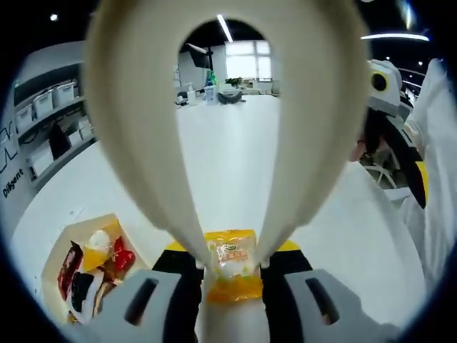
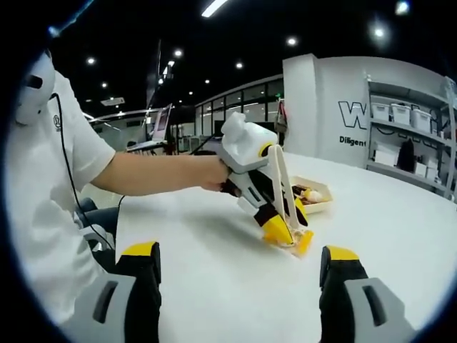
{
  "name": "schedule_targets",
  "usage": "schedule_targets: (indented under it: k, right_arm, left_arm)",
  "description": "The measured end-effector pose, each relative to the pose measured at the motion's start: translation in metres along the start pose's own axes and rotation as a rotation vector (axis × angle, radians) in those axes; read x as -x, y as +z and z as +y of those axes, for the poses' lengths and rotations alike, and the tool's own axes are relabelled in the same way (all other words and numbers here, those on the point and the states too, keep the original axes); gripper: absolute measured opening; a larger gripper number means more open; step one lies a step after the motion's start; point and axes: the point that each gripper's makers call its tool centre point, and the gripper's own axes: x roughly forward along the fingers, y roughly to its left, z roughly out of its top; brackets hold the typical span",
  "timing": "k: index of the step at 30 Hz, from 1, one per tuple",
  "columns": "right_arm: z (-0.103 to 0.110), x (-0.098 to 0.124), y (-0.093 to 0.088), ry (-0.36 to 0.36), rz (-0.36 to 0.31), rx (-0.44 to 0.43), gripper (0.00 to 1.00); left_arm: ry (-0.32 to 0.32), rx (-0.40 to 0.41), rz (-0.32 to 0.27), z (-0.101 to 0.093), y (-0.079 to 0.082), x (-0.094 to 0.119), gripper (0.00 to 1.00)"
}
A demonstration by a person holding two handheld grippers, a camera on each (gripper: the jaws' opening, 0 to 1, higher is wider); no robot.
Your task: Place the target food into the container with the food tongs after gripping and lifting it, then release it inside without dropping or visibly crushing the food.
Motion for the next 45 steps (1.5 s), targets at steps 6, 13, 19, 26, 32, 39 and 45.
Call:
schedule_targets:
  k: [6, 13, 19, 26, 32, 39, 45]
  right_arm:
    - [0.004, 0.0, -0.002, 0.009, -0.002, -0.002, 0.93]
    - [0.008, 0.0, 0.0, 0.02, -0.01, 0.005, 0.92]
    - [0.009, 0.001, 0.0, 0.016, -0.006, 0.01, 0.92]
    - [0.01, -0.001, -0.002, 0.016, -0.004, 0.005, 0.92]
    - [0.008, -0.005, -0.004, 0.019, -0.006, -0.006, 0.92]
    - [0.004, -0.011, -0.005, 0.022, -0.011, -0.018, 0.92]
    - [0.005, -0.02, -0.004, 0.04, -0.026, -0.019, 0.92]
  left_arm:
    - [-0.005, 0.011, 0.004, -0.003, -0.004, 0.0, 0.29]
    - [-0.007, 0.019, 0.005, -0.006, -0.008, 0.0, 0.29]
    - [-0.009, 0.014, 0.002, -0.012, -0.009, 0.003, 0.26]
    - [-0.015, 0.041, -0.014, -0.018, -0.01, 0.011, 0.24]
    - [-0.003, 0.057, -0.023, -0.021, -0.014, 0.023, 0.24]
    - [0.017, 0.073, -0.033, -0.022, -0.021, 0.041, 0.24]
    - [0.045, 0.08, -0.039, -0.025, -0.024, 0.062, 0.23]
